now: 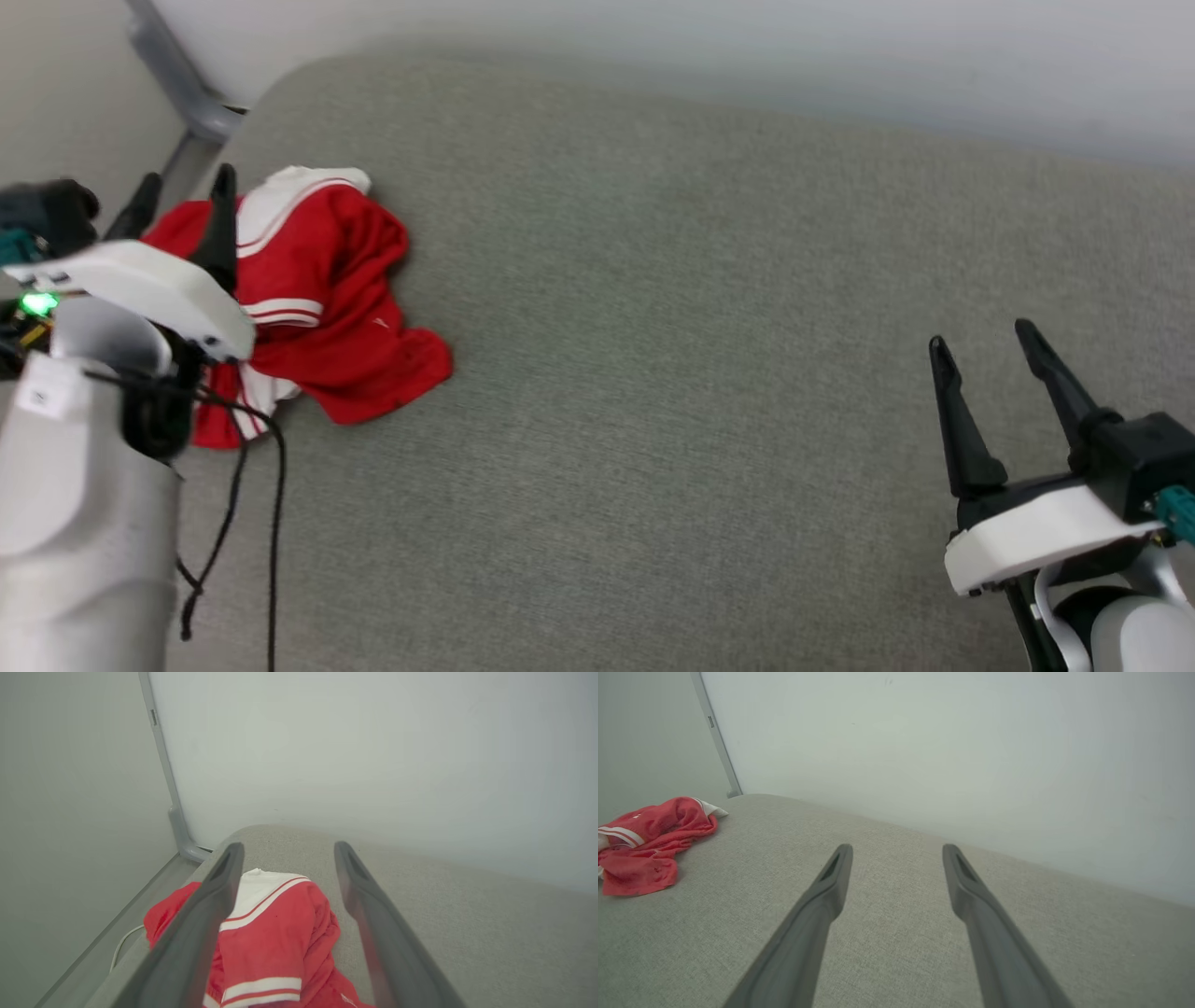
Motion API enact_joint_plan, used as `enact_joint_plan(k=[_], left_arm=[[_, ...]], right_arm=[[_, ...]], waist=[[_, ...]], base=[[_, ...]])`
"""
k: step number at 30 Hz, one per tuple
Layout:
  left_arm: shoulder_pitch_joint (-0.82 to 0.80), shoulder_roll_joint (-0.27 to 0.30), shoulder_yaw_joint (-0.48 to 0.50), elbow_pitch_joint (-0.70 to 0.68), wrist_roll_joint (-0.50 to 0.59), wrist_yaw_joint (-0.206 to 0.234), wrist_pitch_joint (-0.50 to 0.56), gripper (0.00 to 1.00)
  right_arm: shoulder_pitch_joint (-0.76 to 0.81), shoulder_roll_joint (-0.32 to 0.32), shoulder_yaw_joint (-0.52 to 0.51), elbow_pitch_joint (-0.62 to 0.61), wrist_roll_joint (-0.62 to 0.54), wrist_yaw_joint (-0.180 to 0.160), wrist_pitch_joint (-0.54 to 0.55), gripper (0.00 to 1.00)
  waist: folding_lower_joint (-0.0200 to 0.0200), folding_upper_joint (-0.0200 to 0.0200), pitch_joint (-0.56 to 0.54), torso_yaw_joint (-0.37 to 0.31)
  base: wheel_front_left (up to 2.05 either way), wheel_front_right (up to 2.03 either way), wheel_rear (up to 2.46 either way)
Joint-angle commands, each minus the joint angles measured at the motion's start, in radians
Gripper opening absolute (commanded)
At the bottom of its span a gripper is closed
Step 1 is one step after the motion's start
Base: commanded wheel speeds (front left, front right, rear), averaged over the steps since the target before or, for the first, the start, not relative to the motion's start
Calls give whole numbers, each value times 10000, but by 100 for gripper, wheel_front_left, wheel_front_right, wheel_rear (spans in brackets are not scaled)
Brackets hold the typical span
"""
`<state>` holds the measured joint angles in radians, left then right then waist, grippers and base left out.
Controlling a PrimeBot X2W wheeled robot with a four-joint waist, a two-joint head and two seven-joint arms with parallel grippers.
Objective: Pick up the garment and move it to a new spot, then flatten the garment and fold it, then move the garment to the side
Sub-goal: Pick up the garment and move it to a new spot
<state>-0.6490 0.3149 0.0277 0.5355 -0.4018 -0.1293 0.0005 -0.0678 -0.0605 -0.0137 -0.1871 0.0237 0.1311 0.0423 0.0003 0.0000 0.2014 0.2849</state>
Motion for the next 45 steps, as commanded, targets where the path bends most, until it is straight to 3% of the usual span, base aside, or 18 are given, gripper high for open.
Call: enact_joint_plan(k=[1, 12, 18, 23, 24, 25, 26, 27, 31, 39, 45], left_arm=[[-265, 176, -28, 198, -130, -24, 261, 100], [-1859, 1549, 92, 2406, -1279, 11, 4360, 100], [-2033, 1763, 117, 3198, -1611, 375, 6180, 100], [-1801, 1489, 137, 3707, -1949, 686, 7447, 100], [-1726, 1395, 135, 3755, -2006, 743, 7569, 85], [-1648, 1323, 141, 3779, -2051, 773, 7647, 44], [-1589, 1297, 132, 3730, -2056, 766, 7545, 18], [-1538, 1236, 169, 3736, -2145, 769, 7527, 0], [-1488, 1373, 177, 3501, -1981, 785, 6733, 0], [-1629, 1658, 104, 2776, -1184, 1106, 3710, 0], [-1581, 1605, -103, 2480, -792, 966, 2113, 0]], right_arm=[[-193, -62, -5, -41, -21, -5, 1, 100], [-956, -179, 82, 8, 97, -5, -134, 100], [-1336, -271, 208, 145, 174, -5, -227, 100], [-1533, -322, 215, 206, 230, -5, -250, 100], [-1569, -329, 219, 205, 236, -5, -258, 100], [-1590, -336, 211, 216, 236, -5, -269, 100], [-1588, -338, 203, 223, 224, -5, -281, 100], [-1582, -335, 182, 232, 211, -5, -285, 100], [-1573, -342, 151, 279, 131, -5, -335, 100], [-1326, -187, 120, 511, 230, -7, -586, 100], [-1034, -74, 56, 732, 232, -5, -661, 100]], waist=[[-3, 0, 566, -492], [-3, 0, 2024, -1228], [-3, 0, 2586, -1488], [-3, 0, 2875, -1634], [-3, 0, 2909, -1657], [-3, 0, 2933, -1679], [-3, 0, 2948, -1695], [-3, 0, 2952, -1712], [-3, 0, 2788, -1720], [-3, 0, 1820, -1531], [-3, 0, 1014, -1428]], base=[[0, 0, 0], [0, 0, 0], [0, 0, 0], [0, 0, 0], [0, 0, 0], [0, 0, 0], [0, 0, 0], [0, 0, 0], [0, 0, 0], [0, 0, 0], [0, 0, 0]])
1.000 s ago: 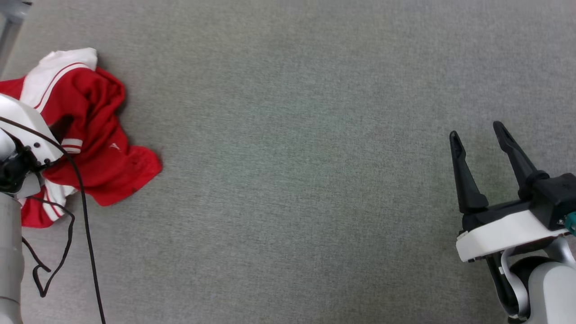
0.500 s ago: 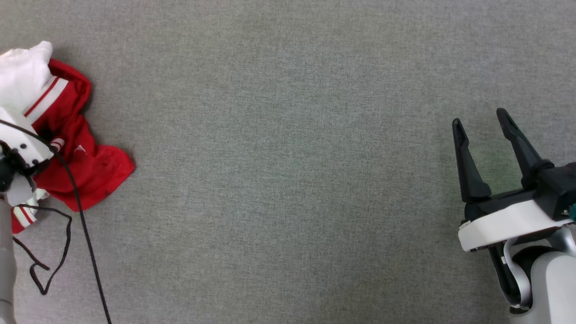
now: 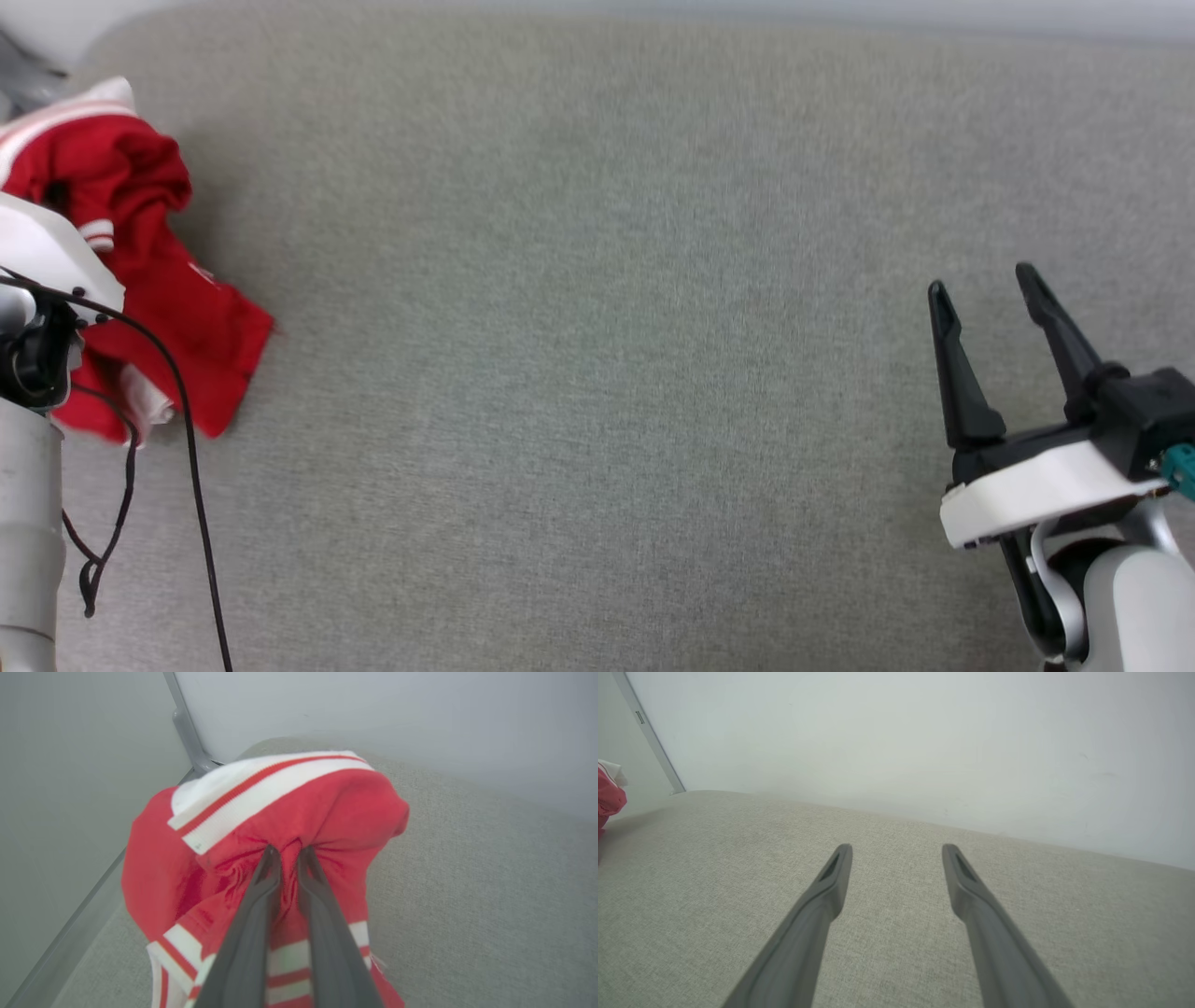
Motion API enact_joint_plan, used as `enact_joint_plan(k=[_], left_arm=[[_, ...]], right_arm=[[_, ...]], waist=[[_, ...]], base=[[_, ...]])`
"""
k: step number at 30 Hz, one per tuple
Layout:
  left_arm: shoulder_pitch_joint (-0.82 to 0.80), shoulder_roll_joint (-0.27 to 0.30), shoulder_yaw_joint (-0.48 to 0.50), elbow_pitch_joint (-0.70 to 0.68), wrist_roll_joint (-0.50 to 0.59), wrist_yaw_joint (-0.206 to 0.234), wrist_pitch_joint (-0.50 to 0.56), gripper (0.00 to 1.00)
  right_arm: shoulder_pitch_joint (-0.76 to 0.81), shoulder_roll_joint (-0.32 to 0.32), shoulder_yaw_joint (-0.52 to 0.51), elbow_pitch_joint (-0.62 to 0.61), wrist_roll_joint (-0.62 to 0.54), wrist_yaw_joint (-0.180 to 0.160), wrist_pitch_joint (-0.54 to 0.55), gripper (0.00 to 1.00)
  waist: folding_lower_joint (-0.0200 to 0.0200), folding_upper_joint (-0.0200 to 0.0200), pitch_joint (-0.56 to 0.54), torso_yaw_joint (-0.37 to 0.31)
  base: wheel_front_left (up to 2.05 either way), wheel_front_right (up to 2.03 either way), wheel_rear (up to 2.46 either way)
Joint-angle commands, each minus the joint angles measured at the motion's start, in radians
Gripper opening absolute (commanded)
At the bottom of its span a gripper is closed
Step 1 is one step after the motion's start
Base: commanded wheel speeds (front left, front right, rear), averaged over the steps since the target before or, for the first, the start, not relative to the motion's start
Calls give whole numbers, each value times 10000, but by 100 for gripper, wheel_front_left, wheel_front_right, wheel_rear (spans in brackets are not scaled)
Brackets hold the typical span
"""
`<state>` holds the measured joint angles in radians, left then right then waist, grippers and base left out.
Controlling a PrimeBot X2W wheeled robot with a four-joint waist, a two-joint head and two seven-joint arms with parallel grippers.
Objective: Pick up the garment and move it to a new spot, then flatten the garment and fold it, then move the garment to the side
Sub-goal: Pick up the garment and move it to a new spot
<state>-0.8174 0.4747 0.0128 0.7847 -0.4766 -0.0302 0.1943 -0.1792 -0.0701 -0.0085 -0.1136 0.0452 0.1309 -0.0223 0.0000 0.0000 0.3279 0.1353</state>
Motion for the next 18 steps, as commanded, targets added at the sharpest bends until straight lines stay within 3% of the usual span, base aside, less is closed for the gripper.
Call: enact_joint_plan(k=[1, 9, 18], left_arm=[[110, 25, -24, -63, 72, -48, -132, 0], [332, -289, -393, -508, 427, -331, -2157, 0], [953, -961, -1010, -1609, 634, -465, -2969, 0]], right_arm=[[140, 45, -23, 33, 47, -3, -40, 100], [801, 182, -354, 178, 82, -3, -98, 100], [1404, 203, -623, 135, 374, -3, 46, 100]], waist=[[0, 0, -419, 84], [0, 0, -1690, 43], [0, 0, -2678, -565]], base=[[0, 0, 0], [0, 0, 0], [0, 0, 0]])
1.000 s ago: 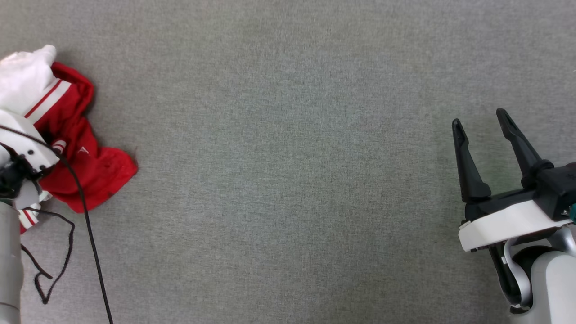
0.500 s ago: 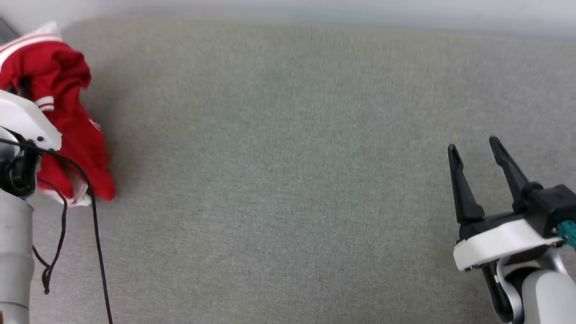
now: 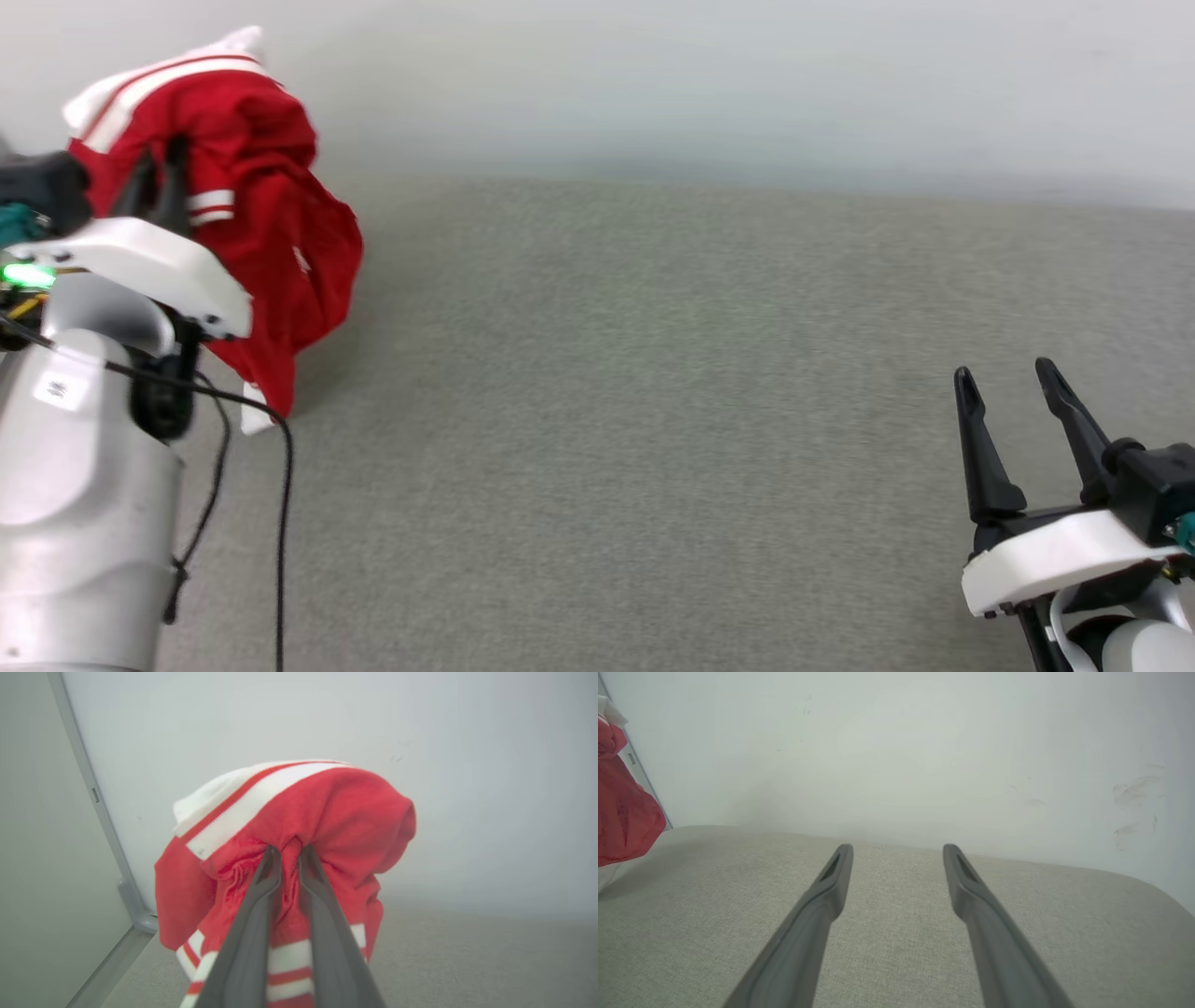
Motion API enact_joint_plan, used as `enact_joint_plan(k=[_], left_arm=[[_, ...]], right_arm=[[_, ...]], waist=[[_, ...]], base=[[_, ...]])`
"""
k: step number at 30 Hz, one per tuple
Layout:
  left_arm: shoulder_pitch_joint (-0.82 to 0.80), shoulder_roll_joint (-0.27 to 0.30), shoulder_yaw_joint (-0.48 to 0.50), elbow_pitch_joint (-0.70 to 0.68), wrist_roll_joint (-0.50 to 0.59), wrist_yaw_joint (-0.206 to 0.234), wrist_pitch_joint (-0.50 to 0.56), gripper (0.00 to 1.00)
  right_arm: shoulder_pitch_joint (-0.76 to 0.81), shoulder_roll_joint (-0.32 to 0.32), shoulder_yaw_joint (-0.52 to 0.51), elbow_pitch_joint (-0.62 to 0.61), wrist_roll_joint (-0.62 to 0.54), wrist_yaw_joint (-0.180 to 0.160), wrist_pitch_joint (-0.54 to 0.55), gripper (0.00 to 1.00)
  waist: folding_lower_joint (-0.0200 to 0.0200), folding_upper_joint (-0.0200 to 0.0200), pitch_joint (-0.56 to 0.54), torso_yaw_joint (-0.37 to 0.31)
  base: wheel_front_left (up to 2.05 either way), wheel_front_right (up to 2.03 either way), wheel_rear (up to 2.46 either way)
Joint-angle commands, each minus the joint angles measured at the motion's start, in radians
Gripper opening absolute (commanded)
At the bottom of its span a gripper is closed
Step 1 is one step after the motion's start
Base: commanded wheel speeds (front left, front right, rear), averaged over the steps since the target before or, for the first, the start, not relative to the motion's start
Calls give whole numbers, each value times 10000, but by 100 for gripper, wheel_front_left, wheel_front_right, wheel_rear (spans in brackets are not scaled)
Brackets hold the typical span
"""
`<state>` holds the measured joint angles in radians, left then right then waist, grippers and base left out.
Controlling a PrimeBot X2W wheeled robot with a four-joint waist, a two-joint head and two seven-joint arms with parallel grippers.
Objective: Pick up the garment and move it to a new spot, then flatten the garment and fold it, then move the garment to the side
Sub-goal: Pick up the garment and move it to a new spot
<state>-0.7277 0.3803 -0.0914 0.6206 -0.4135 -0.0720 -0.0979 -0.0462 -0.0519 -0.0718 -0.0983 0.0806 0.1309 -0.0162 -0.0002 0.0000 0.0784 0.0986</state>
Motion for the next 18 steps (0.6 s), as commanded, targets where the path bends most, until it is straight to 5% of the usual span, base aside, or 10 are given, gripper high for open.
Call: enact_joint_plan(k=[1, 18], left_arm=[[131, -101, -70, -156, 37, -41, -59, 0], [2318, -2527, -2274, -2840, -171, -305, -189, 0]], right_arm=[[118, 20, -32, -47, 10, -3, 16, 100], [180, 22, -213, -292, 314, -3, 84, 100]], waist=[[2, 0, -226, -310], [2, 0, 384, -2546]], base=[[0, 0, 0], [0, 0, 0]])
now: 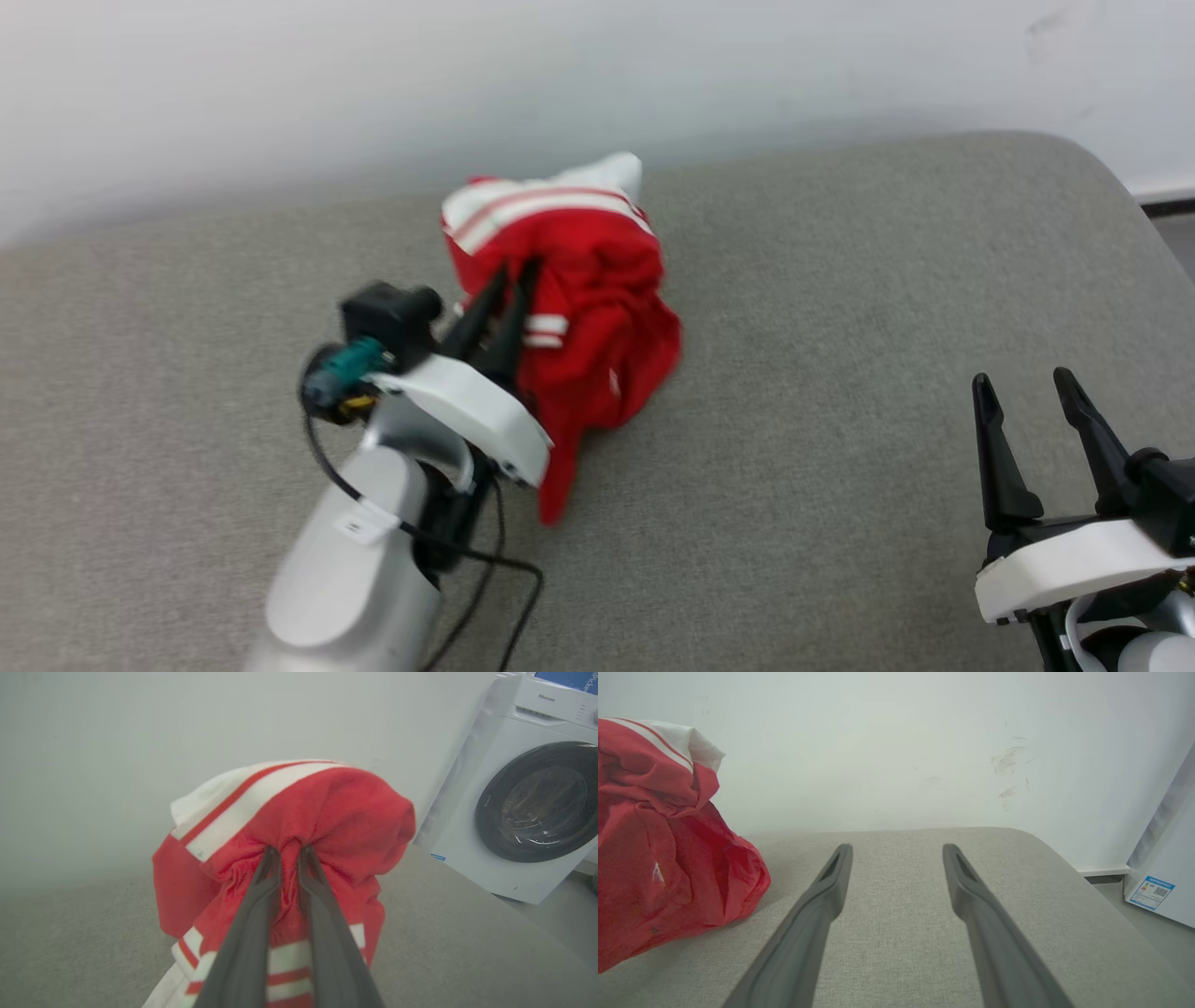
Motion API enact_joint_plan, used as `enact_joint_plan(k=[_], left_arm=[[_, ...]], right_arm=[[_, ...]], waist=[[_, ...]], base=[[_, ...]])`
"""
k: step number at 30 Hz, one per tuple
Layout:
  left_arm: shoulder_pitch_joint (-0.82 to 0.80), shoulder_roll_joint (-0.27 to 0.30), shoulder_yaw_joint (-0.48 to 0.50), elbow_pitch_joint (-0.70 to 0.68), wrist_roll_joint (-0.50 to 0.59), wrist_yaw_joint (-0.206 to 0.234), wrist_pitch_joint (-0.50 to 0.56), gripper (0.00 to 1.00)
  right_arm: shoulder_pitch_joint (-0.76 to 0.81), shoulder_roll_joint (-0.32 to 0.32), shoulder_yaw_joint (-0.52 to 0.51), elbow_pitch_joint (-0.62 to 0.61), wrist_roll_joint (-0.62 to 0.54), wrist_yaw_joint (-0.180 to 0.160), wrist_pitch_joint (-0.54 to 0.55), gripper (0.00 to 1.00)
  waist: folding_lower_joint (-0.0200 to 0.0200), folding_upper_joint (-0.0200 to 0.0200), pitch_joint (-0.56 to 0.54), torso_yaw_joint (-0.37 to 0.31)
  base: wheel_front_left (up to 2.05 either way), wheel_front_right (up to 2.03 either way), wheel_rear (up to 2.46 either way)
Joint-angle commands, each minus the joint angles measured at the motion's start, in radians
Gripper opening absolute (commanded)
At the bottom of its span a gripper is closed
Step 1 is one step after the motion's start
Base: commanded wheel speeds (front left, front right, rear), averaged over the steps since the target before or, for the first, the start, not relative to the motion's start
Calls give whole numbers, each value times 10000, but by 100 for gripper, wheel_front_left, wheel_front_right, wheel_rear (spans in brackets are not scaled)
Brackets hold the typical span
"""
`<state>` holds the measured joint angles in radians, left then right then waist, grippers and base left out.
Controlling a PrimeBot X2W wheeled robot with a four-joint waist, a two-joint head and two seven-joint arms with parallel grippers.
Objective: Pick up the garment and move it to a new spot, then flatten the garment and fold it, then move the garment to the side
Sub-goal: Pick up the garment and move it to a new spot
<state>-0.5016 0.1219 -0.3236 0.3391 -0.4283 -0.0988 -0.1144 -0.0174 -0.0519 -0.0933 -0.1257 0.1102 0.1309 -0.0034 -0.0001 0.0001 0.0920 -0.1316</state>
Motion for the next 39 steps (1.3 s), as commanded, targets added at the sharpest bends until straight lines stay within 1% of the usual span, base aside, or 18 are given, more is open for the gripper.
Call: enact_joint_plan(k=[1, 4, 7, 14, 15, 16, 18, 20, 26, 27, 28, 31, 39], left_arm=[[245, -38, -178, -16, -49, -59, 51, 0], [759, -219, -711, 6, -100, -138, 149, 0], [1296, -297, -1168, 149, -93, -151, 315, 0], [2096, -307, -1914, 418, -54, -223, 551, 0], [2174, -307, -2039, 453, -59, -241, 594, 11], [2209, -319, -2119, 445, -74, -230, 574, 33], [2284, -373, -2203, 332, -108, -240, 296, 100], [2390, -435, -2296, 232, -135, -226, 12, 100], [2626, -493, -2095, -329, -31, 154, -941, 100], [2626, -493, -2095, -329, -31, 154, -941, 100], [2665, -405, -1985, -639, 97, 318, -1141, 100], [2737, -229, -1717, -1040, 286, 571, -1338, 100], [3155, 275, -526, -1630, 492, 1358, -1503, 100]], right_arm=[[-121, 24, 2, -26, 29, -3, -43, 100], [-176, 23, 57, -18, 64, -3, -93, 100], [-247, 21, 15, 7, 108, -3, -125, 100], [-414, 22, 77, 114, 177, -3, -232, 100], [-424, 22, 106, 141, 157, -3, -244, 100], [-425, 20, 117, 170, 145, -3, -243, 100], [-427, 20, 109, 219, 88, -5, -254, 100], [-388, 20, 101, 260, 46, -5, -243, 100], [-58, 20, 31, 364, -4, -3, -136, 100], [-58, 20, 31, 364, -4, -3, -136, 100], [62, 20, 8, 326, -10, -3, -80, 100], [250, 22, -22, 268, -55, -3, 11, 100], [593, 19, -69, 99, -81, -3, 293, 100]], waist=[[1, -1, 346, -327], [1, -1, 613, -509], [1, -1, 846, -545], [1, -1, 1130, -341], [1, -1, 1126, -293], [1, -1, 1104, -234], [1, -1, 987, -103], [1, -1, 815, 9], [1, -1, 125, 420], [1, -1, 125, 420], [1, -1, -42, 576], [1, -1, -291, 822], [1, -1, -735, 1274]], base=[[0, 0, 0], [0, 0, 0], [0, 0, 0], [0, 0, 0], [0, 0, 0], [0, 0, 0], [0, 0, 0], [0, 0, 0], [0, 0, 0], [0, 0, 0], [0, 0, 0], [0, 0, 0], [0, 0, 0]])
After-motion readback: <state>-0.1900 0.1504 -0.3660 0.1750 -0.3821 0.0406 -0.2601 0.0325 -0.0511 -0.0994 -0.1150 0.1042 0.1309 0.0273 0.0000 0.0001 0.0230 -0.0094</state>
